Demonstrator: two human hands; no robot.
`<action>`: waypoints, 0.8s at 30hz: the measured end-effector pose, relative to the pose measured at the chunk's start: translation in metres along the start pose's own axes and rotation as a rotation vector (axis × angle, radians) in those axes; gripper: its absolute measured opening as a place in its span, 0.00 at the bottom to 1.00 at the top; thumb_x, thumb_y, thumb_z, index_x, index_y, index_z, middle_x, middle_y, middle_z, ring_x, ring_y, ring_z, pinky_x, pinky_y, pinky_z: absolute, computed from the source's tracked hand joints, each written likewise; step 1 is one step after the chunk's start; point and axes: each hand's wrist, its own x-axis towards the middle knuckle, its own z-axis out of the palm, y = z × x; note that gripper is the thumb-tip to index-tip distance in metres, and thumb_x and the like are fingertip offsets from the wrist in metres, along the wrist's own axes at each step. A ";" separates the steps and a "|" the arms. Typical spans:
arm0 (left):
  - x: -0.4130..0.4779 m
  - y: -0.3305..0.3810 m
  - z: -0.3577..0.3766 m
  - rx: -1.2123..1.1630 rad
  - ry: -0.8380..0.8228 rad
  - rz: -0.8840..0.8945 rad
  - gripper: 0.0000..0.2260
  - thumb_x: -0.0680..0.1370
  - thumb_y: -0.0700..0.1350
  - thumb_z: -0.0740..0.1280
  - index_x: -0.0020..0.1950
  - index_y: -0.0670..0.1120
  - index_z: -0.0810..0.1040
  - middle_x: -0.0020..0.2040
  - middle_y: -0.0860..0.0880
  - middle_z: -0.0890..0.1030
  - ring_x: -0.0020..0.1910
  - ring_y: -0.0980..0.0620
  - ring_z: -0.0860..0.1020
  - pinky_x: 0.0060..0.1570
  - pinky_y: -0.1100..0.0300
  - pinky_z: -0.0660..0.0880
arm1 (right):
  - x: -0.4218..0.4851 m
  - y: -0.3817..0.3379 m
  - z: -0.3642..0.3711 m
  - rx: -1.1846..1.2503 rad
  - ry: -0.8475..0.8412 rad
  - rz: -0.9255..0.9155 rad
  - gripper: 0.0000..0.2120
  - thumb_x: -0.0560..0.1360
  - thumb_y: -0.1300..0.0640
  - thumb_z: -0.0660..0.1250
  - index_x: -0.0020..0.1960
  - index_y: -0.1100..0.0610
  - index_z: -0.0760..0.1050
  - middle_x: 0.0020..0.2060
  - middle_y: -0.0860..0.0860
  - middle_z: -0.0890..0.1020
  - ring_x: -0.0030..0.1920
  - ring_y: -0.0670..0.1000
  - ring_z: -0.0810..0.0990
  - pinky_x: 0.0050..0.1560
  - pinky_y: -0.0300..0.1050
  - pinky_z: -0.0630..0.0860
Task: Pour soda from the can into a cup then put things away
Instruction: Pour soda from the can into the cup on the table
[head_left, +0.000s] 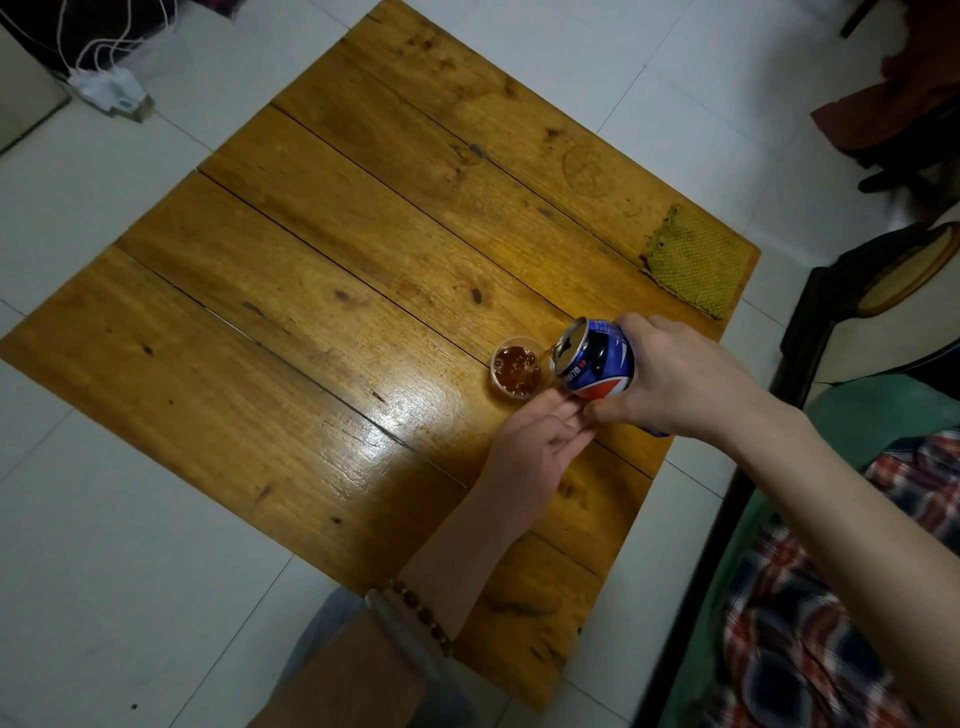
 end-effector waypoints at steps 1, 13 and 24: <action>0.001 -0.001 0.000 0.002 0.004 -0.001 0.21 0.77 0.27 0.50 0.67 0.37 0.69 0.63 0.38 0.76 0.63 0.49 0.75 0.58 0.61 0.74 | 0.000 0.000 0.000 0.001 0.000 0.000 0.32 0.59 0.37 0.73 0.56 0.52 0.68 0.45 0.51 0.74 0.47 0.53 0.74 0.46 0.51 0.75; 0.000 -0.002 0.003 -0.051 0.005 -0.023 0.22 0.77 0.27 0.50 0.69 0.36 0.66 0.65 0.38 0.74 0.64 0.48 0.74 0.63 0.57 0.72 | 0.000 0.002 -0.002 -0.020 -0.013 -0.003 0.32 0.59 0.36 0.73 0.56 0.51 0.68 0.45 0.51 0.74 0.47 0.53 0.74 0.46 0.51 0.75; -0.003 0.001 0.006 -0.104 0.003 -0.038 0.22 0.76 0.29 0.50 0.69 0.38 0.67 0.65 0.38 0.74 0.64 0.48 0.74 0.64 0.56 0.71 | -0.001 0.001 -0.004 -0.035 -0.016 -0.003 0.31 0.60 0.36 0.72 0.55 0.51 0.67 0.45 0.50 0.73 0.47 0.52 0.73 0.46 0.50 0.73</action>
